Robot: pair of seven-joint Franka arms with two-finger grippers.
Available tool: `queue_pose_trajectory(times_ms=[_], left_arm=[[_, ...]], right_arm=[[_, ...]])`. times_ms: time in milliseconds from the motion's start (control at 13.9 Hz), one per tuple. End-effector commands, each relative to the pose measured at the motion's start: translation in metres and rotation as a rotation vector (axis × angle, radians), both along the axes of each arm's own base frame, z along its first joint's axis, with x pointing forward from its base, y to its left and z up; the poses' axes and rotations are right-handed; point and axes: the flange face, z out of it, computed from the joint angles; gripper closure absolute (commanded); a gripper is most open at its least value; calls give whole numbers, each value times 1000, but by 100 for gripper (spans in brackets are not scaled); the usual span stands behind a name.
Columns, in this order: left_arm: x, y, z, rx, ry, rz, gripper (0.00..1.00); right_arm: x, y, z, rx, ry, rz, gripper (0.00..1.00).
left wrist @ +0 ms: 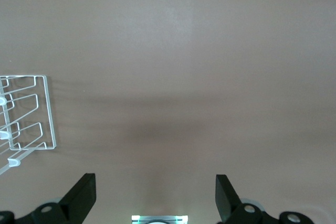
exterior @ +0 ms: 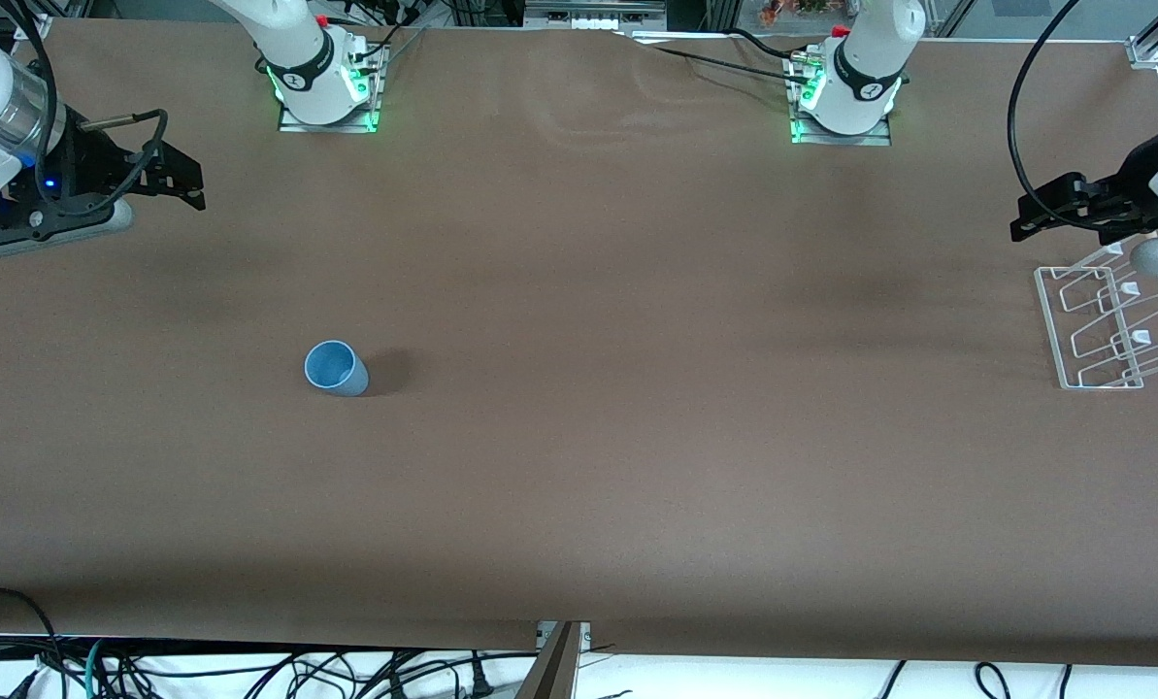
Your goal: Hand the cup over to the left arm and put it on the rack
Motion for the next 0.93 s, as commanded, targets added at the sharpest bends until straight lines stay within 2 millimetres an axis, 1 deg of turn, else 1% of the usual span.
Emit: queue_pose_trajectory(times_ms=[0, 288, 503, 647, 863], left_arm=[[-8, -2, -3, -6, -13, 11, 0], [-3, -4, -11, -5, 7, 6, 0], [-1, -5, -8, -6, -2, 3, 0], [4, -6, -16, -12, 12, 3, 0], [8, -8, -11, -8, -2, -2, 0]], right_arm=[[0, 6, 7, -34, 2, -10, 1], [1, 5, 5, -35, 5, -1, 1], [0, 5, 4, -34, 13, 5, 1], [0, 5, 4, -36, 13, 3, 1], [1, 5, 4, -35, 10, 5, 1]])
